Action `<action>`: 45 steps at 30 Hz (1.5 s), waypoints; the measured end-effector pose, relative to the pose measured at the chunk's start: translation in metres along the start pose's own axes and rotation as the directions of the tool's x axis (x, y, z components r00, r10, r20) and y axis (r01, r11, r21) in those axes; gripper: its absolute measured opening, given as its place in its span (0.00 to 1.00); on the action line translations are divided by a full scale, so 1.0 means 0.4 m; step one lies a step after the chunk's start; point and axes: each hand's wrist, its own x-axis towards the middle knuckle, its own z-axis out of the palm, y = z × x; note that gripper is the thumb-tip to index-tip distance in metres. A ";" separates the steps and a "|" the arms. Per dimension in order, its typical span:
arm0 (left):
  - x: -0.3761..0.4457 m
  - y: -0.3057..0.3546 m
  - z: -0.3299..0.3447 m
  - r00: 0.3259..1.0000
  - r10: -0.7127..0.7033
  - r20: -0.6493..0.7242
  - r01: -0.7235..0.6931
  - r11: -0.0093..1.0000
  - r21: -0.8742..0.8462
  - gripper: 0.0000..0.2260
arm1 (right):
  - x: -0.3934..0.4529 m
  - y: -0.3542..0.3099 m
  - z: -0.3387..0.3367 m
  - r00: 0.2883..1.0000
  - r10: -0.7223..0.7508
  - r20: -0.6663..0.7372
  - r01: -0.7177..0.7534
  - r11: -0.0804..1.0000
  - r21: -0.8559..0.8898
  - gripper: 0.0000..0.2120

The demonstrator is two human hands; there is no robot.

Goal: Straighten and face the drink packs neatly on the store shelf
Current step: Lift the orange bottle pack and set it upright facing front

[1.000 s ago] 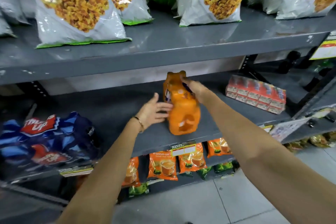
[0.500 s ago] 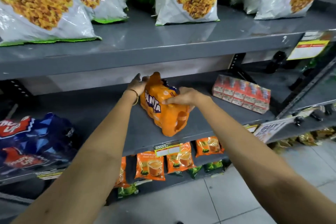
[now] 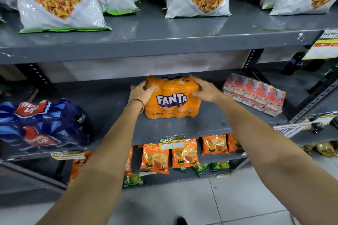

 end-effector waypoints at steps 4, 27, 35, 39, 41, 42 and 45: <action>-0.023 0.019 0.013 0.999 -0.039 0.037 0.044 0.988 -0.151 0.28 | -0.010 0.008 -0.005 0.999 0.002 0.036 -0.004 0.997 0.073 0.37; -0.209 -0.014 0.028 1.000 -0.019 -0.015 0.018 0.998 -0.057 0.25 | -0.167 0.039 0.016 0.997 -0.064 0.048 0.060 0.994 0.089 0.35; -0.212 -0.014 0.029 1.000 -0.015 -0.007 0.014 0.997 -0.082 0.26 | -0.180 0.037 0.015 0.997 -0.065 0.045 0.063 0.997 0.051 0.35; -0.206 -0.020 0.032 1.000 -0.014 -0.022 0.012 0.997 -0.075 0.25 | -0.182 0.032 0.015 0.996 -0.066 0.062 0.063 0.997 0.041 0.35; -0.201 -0.021 0.036 0.999 -0.015 -0.028 0.013 0.998 -0.069 0.25 | -0.186 0.029 0.012 0.995 -0.071 0.077 0.068 0.997 0.041 0.35; -0.199 -0.021 0.037 0.999 -0.020 -0.030 0.018 0.998 -0.066 0.25 | -0.187 0.029 0.011 0.994 -0.073 0.082 0.070 0.997 0.039 0.35; -0.196 -0.020 0.042 0.999 -0.027 -0.039 0.025 0.998 -0.051 0.25 | -0.191 0.027 0.008 0.993 -0.074 0.095 0.071 0.997 0.037 0.35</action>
